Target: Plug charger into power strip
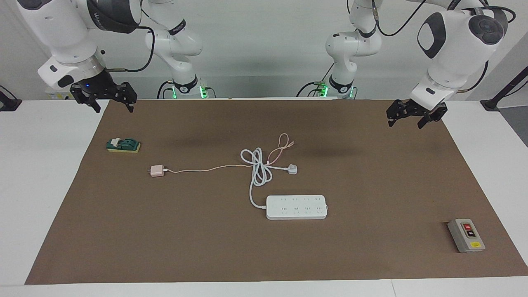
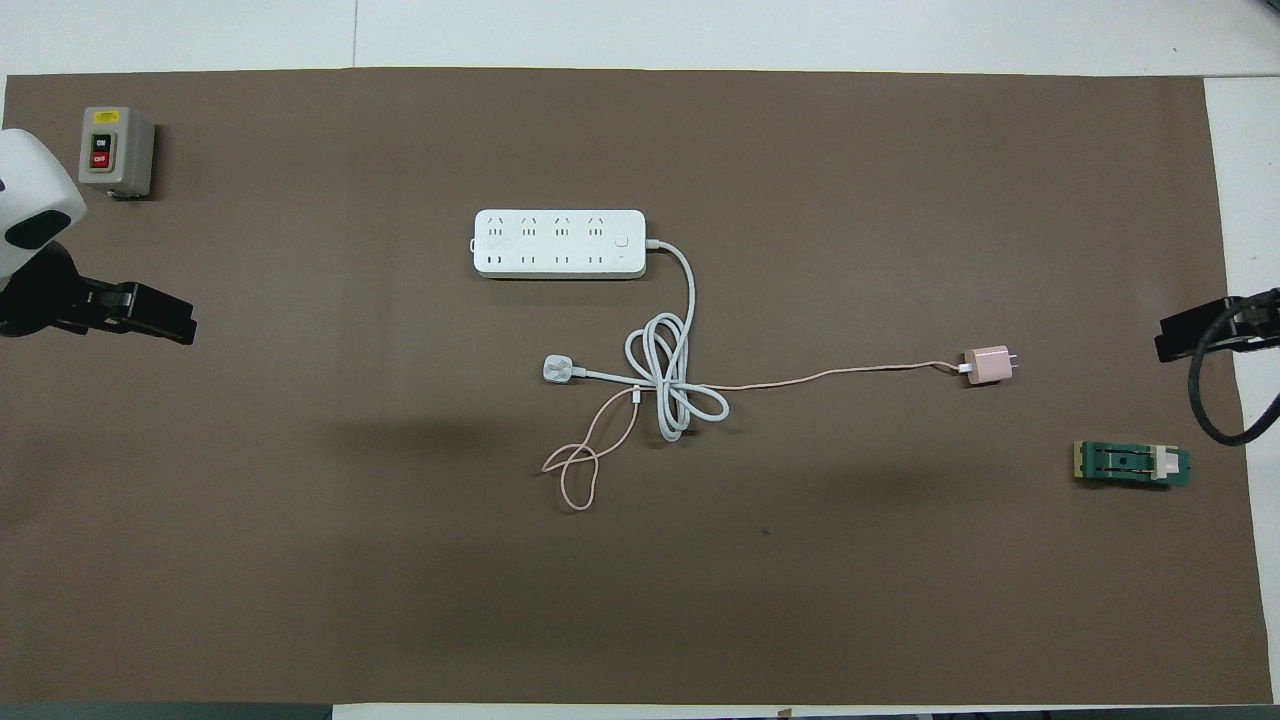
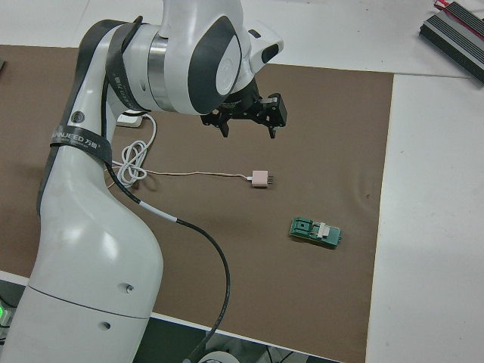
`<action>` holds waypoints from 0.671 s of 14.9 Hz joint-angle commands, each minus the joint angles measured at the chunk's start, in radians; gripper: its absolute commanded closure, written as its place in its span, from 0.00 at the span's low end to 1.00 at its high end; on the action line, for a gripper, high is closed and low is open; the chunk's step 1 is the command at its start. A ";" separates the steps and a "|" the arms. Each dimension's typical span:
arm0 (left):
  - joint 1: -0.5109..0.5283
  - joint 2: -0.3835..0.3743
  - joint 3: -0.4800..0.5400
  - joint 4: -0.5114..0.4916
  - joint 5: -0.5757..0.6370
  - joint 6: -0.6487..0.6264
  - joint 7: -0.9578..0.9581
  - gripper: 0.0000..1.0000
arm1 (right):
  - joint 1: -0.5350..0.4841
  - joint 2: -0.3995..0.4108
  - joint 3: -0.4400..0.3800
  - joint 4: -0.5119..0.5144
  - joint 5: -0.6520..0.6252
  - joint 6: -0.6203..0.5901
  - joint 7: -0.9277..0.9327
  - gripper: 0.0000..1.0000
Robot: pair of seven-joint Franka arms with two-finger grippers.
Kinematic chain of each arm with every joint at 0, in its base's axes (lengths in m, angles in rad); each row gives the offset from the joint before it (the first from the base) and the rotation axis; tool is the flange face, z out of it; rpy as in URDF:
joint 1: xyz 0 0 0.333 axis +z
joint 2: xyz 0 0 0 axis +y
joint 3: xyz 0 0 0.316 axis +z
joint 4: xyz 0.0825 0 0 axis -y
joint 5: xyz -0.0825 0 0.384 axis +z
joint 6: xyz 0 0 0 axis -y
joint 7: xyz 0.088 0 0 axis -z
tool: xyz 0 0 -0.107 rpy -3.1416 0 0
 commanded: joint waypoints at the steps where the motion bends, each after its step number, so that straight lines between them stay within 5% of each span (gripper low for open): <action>1: 0.003 -0.018 0.004 -0.013 -0.007 0.003 0.004 0.00 | -0.022 -0.010 0.013 -0.003 0.013 -0.008 -0.014 0.00; 10: 0.003 -0.018 0.004 -0.012 -0.007 0.003 0.004 0.00 | -0.015 -0.025 0.015 -0.017 0.020 -0.016 -0.020 0.00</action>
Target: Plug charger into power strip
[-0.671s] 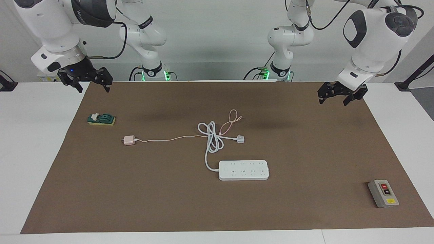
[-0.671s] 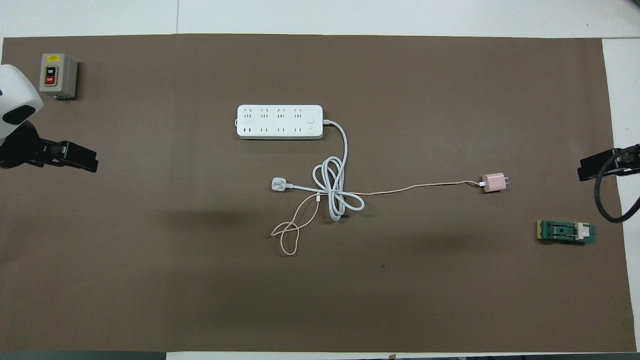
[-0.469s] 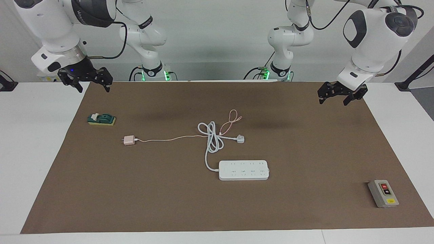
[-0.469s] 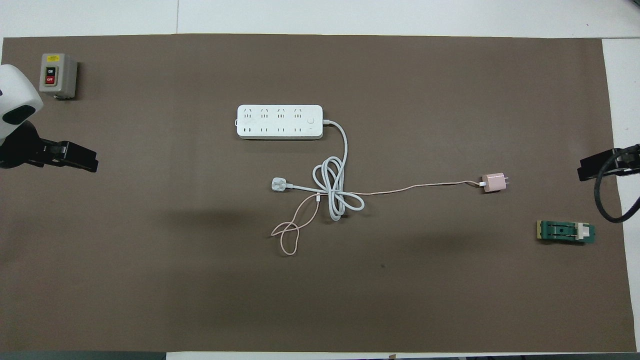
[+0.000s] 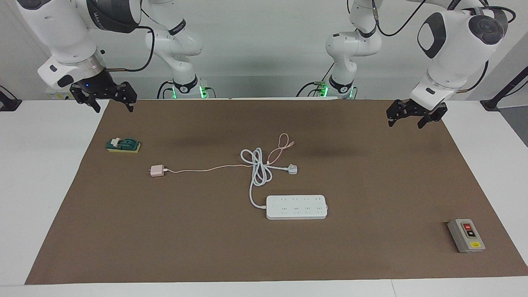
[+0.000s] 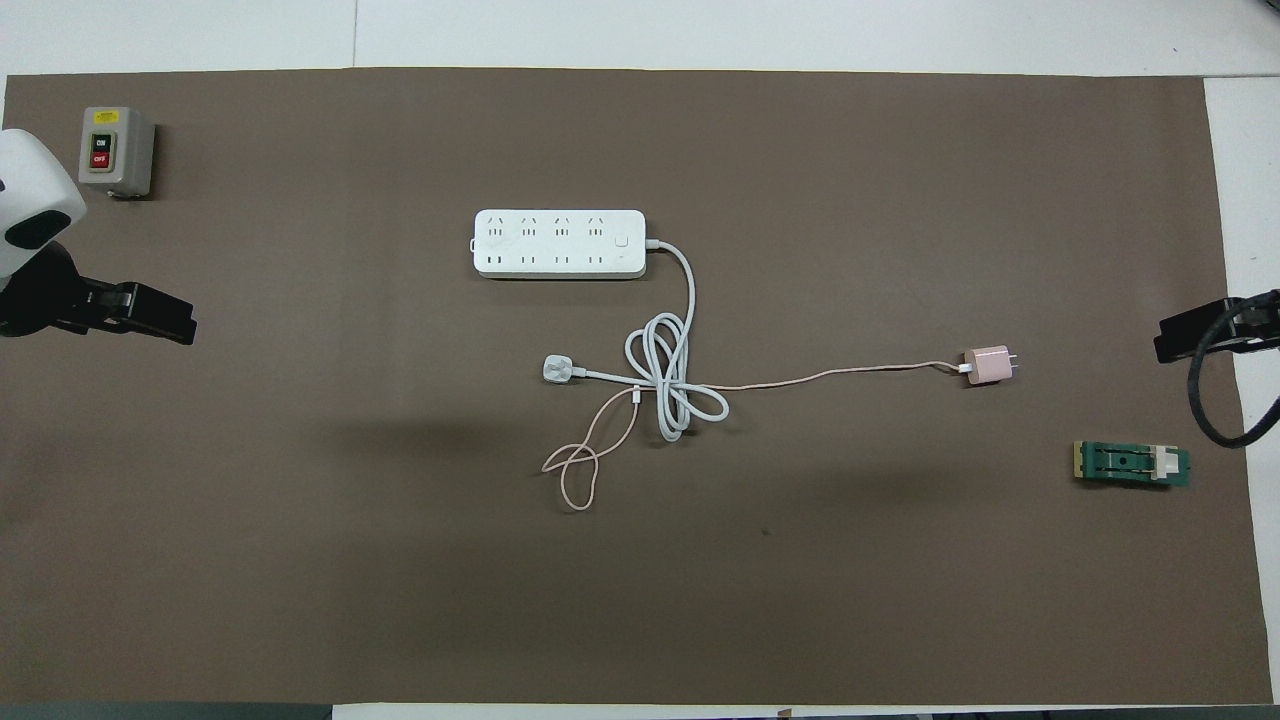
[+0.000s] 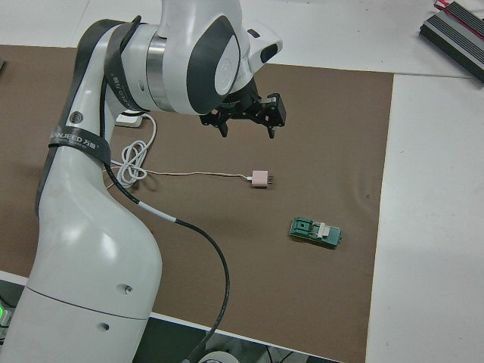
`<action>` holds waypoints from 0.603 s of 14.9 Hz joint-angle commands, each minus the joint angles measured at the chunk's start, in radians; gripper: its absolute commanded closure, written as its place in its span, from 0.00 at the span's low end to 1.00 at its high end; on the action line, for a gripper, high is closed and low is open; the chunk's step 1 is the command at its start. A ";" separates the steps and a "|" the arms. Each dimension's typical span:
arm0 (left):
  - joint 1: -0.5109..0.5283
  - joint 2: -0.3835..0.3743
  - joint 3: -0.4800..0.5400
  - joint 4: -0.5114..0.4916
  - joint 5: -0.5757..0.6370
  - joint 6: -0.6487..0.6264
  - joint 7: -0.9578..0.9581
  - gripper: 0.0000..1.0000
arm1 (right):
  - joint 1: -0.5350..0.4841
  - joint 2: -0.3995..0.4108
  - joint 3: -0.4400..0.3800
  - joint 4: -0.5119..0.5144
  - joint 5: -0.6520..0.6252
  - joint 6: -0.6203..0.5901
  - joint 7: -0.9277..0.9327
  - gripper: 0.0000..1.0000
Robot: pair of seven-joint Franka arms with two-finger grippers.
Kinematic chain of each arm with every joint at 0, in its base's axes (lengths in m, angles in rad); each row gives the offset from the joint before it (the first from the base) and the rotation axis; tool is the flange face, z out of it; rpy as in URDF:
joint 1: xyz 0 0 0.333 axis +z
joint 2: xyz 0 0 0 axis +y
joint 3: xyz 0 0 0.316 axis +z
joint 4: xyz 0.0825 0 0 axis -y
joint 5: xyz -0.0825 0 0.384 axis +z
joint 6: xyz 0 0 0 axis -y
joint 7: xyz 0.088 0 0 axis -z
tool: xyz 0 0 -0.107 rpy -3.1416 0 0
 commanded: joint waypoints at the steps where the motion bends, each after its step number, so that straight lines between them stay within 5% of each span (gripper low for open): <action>1: 0.003 -0.018 0.004 -0.013 -0.007 0.003 0.004 0.00 | -0.021 -0.021 0.011 -0.022 0.024 0.005 -0.013 0.00; 5: 0.003 -0.018 0.004 -0.013 -0.008 0.003 0.004 0.00 | -0.084 -0.001 0.003 -0.065 0.138 0.029 0.199 0.00; 9: 0.003 -0.018 0.004 -0.013 -0.007 0.003 0.004 0.00 | -0.151 0.103 0.001 -0.065 0.231 0.052 0.397 0.00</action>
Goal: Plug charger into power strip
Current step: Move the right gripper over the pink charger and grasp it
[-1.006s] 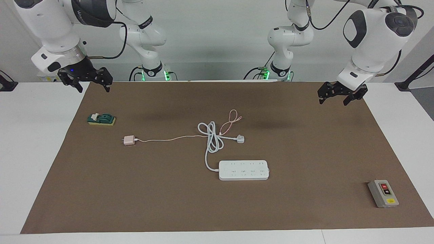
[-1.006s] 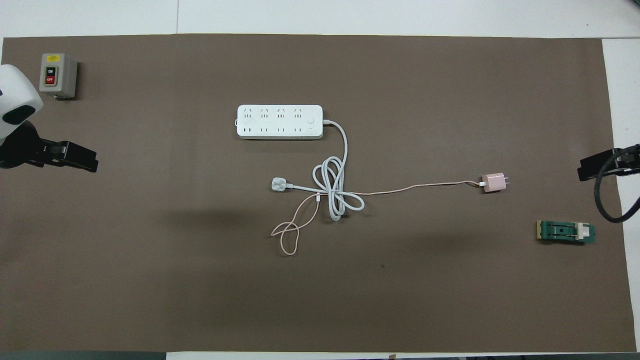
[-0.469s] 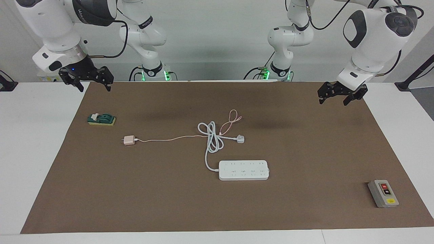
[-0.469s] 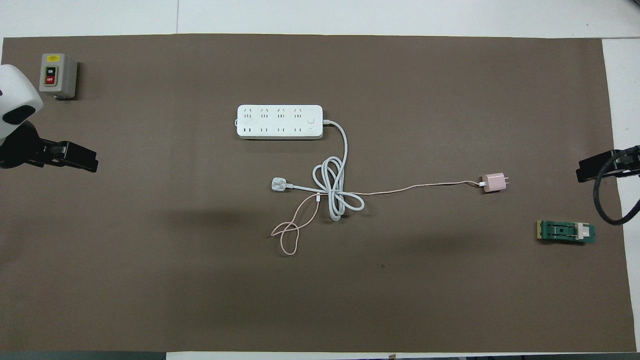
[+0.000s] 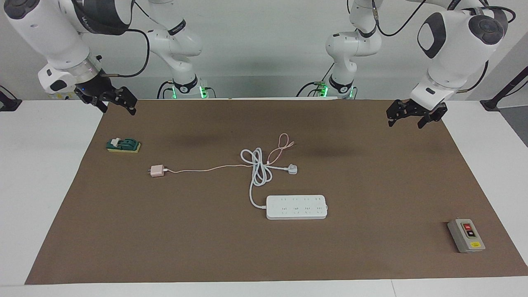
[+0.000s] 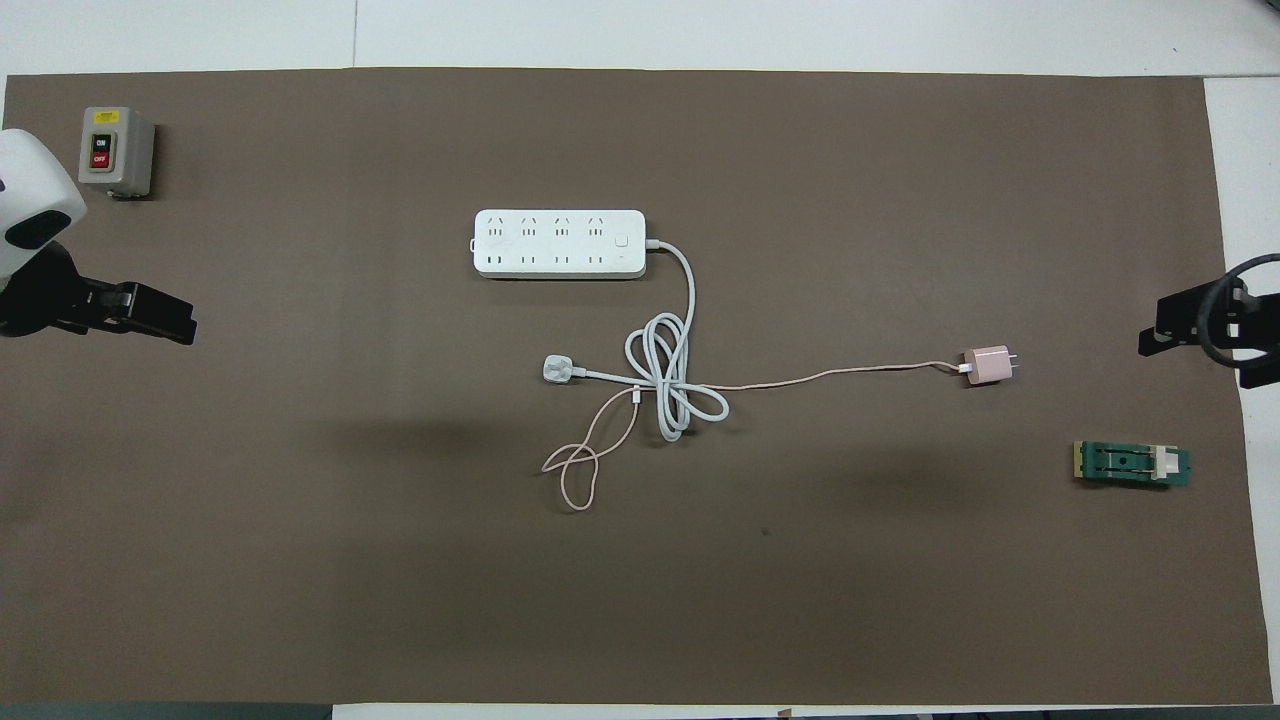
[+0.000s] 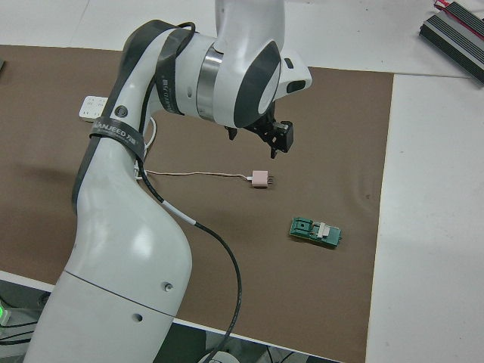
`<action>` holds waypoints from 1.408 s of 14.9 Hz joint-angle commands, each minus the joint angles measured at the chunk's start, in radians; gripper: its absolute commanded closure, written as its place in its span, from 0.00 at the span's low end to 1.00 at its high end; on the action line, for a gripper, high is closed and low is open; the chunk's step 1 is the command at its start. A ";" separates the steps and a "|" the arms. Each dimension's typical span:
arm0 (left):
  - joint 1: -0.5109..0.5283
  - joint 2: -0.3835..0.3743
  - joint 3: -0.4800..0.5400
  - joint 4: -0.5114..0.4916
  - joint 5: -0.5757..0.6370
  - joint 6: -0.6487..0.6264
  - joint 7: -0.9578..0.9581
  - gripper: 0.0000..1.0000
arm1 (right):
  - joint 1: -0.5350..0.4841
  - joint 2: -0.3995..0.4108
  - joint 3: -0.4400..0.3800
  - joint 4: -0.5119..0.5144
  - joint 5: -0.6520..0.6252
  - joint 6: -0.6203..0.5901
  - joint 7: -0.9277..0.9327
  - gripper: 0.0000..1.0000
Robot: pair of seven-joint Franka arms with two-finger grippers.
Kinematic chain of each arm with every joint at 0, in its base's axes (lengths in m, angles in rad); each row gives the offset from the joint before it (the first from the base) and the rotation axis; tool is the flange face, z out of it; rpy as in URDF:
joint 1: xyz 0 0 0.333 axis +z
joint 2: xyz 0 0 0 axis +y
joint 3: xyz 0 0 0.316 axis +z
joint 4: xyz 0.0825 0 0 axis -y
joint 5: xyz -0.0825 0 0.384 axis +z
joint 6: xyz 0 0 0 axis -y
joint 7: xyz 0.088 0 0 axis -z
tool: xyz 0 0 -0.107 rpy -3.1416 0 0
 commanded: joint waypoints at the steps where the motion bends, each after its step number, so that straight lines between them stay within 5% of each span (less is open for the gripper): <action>1: 0.002 -0.018 0.004 -0.013 -0.008 0.003 0.004 0.00 | -0.053 0.067 0.009 -0.010 0.070 0.046 0.135 0.00; 5: 0.002 -0.018 0.004 -0.013 -0.007 0.003 0.004 0.00 | -0.111 0.141 0.009 -0.020 0.199 0.061 0.282 0.00; 10: 0.002 -0.018 0.004 -0.013 -0.007 0.004 0.004 0.00 | -0.105 0.163 0.009 -0.134 0.288 0.231 0.440 0.00; 21: 0.002 -0.020 0.004 -0.013 -0.007 -0.001 0.004 0.00 | -0.134 0.353 0.007 -0.140 0.434 0.307 0.652 0.00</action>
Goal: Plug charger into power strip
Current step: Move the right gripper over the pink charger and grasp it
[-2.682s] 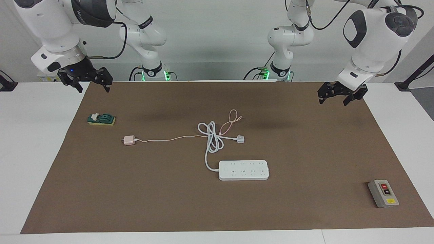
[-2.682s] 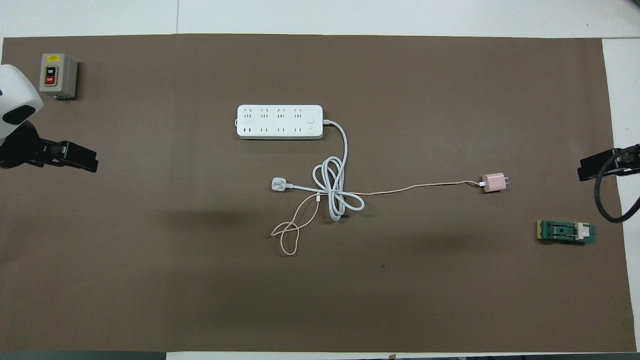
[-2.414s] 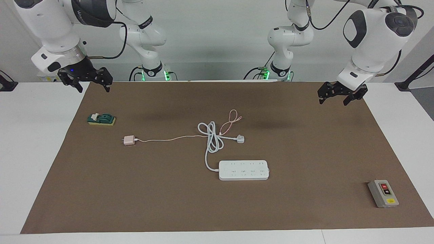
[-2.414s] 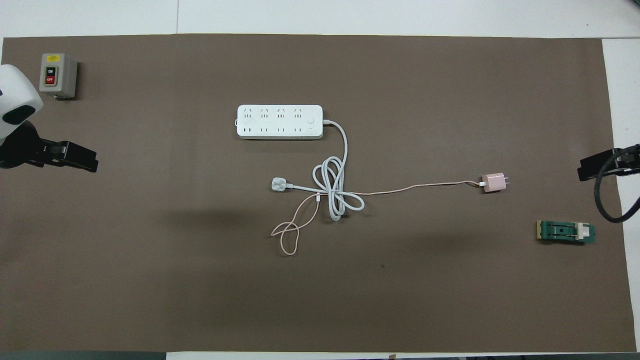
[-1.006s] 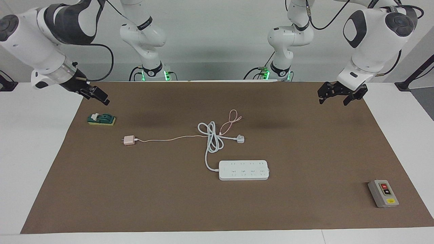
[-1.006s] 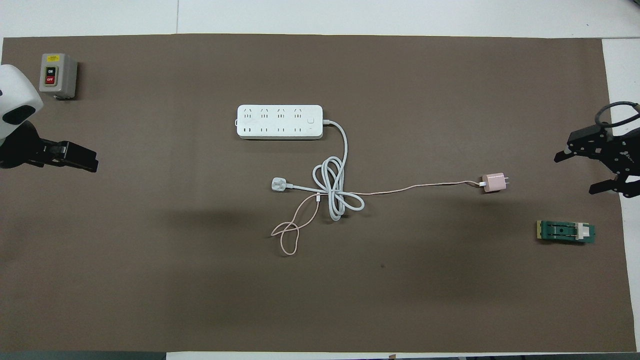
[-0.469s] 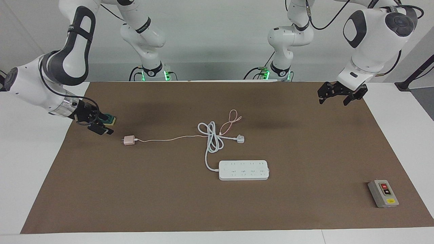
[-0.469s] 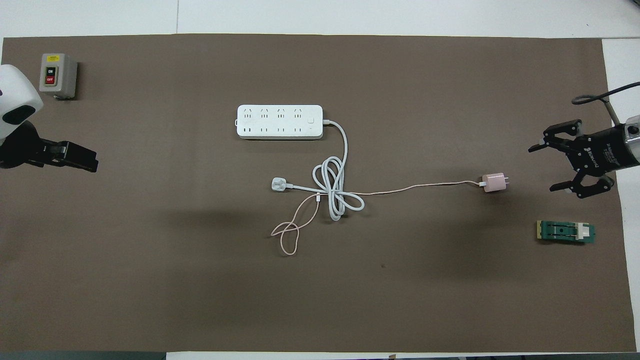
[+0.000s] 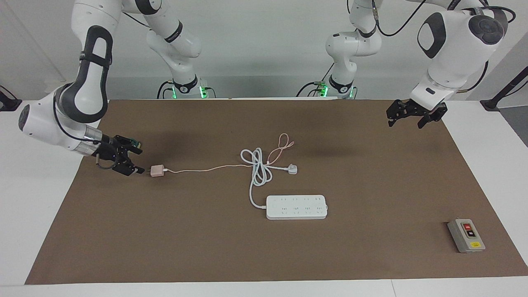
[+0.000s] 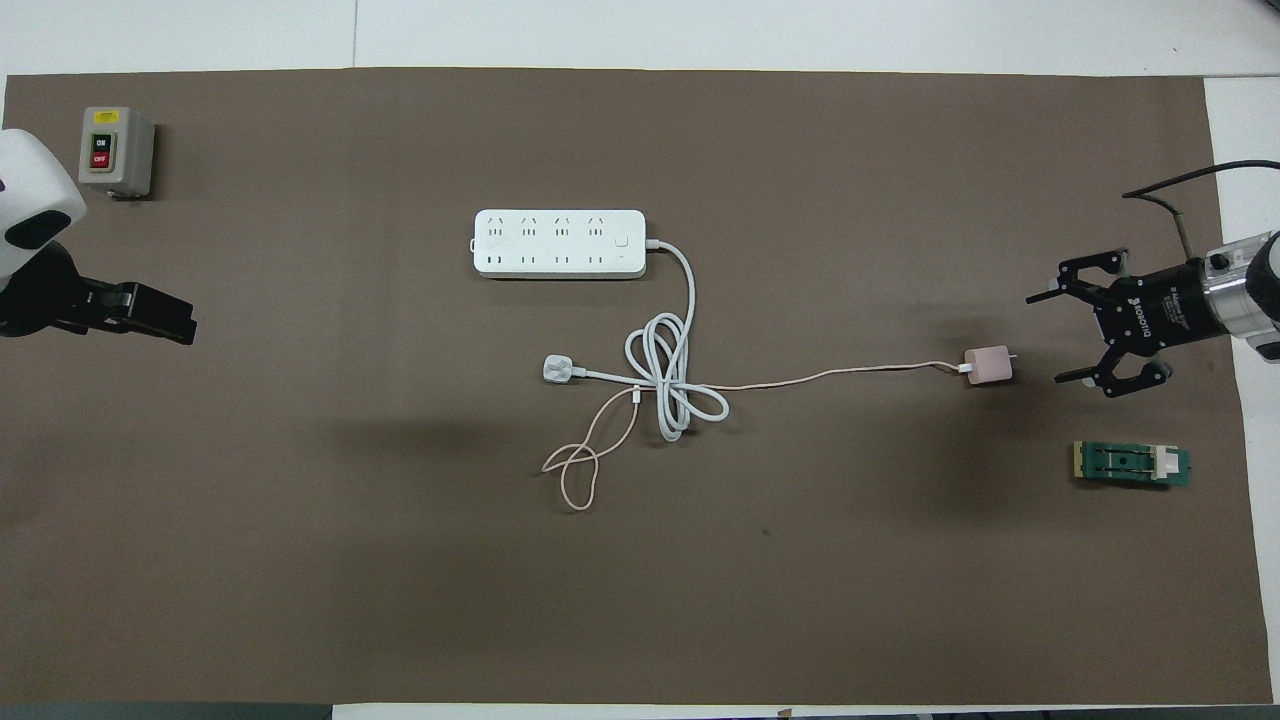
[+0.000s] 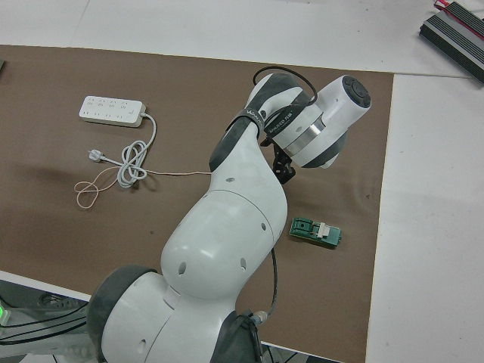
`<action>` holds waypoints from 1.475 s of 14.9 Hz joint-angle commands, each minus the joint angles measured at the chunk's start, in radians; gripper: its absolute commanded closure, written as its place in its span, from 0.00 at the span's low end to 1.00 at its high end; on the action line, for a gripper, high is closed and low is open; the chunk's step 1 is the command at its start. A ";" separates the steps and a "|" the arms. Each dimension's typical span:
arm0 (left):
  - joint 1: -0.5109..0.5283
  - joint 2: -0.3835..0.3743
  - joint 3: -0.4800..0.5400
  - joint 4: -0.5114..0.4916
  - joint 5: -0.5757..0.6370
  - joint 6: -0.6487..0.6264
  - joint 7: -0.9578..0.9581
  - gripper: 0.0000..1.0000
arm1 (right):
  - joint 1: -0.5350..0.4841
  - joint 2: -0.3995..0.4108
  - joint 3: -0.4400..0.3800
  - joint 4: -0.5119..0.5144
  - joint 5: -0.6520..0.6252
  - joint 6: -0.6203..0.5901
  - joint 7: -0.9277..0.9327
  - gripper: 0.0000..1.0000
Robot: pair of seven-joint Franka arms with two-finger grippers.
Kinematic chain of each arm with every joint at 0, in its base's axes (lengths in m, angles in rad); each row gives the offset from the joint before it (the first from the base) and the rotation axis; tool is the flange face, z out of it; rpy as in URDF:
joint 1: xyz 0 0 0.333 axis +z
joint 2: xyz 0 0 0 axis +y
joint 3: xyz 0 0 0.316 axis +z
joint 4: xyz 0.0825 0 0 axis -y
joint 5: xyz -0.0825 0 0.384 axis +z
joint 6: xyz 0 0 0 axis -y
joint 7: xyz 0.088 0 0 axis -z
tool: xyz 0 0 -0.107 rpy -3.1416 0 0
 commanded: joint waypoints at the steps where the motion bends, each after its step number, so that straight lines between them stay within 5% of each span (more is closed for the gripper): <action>1: 0.002 -0.018 0.004 -0.012 -0.007 0.005 0.004 0.00 | -0.013 0.044 0.011 0.000 0.022 0.025 0.087 0.00; 22: 0.006 -0.033 0.005 -0.045 -0.028 0.007 0.015 0.00 | -0.002 0.075 0.014 -0.089 0.022 0.085 0.053 0.00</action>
